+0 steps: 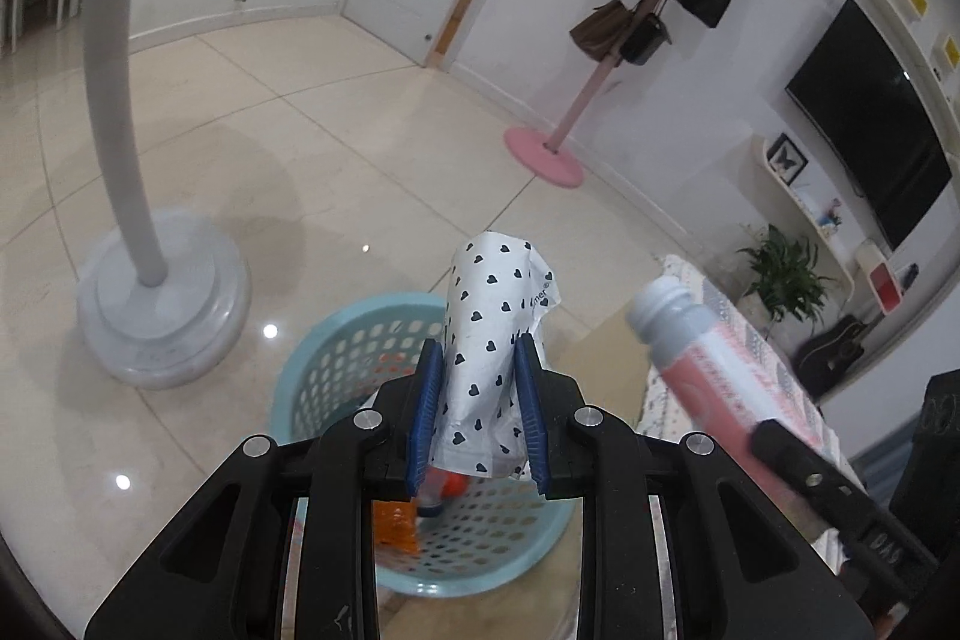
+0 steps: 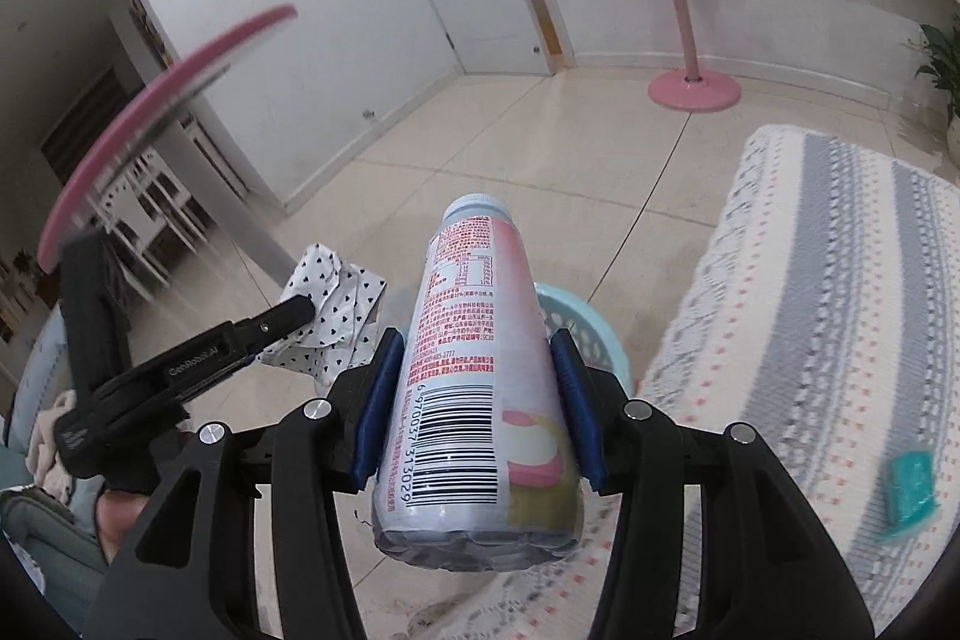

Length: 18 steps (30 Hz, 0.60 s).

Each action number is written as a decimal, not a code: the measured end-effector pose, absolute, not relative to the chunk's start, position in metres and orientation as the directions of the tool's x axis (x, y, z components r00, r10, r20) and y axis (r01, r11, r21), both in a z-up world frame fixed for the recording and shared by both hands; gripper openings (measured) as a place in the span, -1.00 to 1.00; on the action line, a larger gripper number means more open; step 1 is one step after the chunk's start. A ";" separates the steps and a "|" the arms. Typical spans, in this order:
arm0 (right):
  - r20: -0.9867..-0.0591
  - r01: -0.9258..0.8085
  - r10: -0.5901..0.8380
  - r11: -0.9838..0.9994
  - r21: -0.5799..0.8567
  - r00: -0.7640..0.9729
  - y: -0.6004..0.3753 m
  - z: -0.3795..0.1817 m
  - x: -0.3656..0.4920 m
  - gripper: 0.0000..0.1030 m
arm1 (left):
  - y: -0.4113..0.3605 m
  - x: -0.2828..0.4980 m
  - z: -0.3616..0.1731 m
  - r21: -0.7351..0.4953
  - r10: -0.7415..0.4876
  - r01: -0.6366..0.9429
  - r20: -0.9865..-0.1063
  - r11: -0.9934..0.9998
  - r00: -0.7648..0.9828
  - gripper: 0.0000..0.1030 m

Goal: Collect trash
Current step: 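Carry the mask and spray bottle over the blue basket and open both tools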

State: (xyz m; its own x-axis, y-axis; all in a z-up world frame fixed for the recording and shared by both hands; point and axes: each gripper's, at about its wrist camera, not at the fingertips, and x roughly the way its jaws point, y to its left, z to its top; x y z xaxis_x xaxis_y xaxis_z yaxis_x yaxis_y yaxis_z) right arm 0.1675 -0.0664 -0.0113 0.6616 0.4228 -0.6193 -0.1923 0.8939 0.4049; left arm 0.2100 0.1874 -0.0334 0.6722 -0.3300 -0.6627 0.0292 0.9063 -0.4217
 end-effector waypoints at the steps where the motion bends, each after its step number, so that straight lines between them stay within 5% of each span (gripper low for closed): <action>1: -0.626 -0.189 0.421 0.895 0.404 0.657 -0.061 -0.016 0.171 -0.09 | 0.189 0.211 -0.035 -0.423 -0.334 0.029 -0.669 0.906 0.664 -0.54; 8: -0.687 -0.135 0.447 0.878 0.460 0.573 -0.046 -0.052 0.192 -0.08 | 0.197 0.215 -0.045 -0.435 -0.348 0.015 -0.696 0.900 0.628 -0.16; 18: -0.718 -0.122 0.435 0.887 0.445 0.543 -0.048 -0.073 0.188 -0.08 | 0.196 0.215 -0.046 -0.442 -0.358 0.021 -0.696 0.897 0.622 -0.12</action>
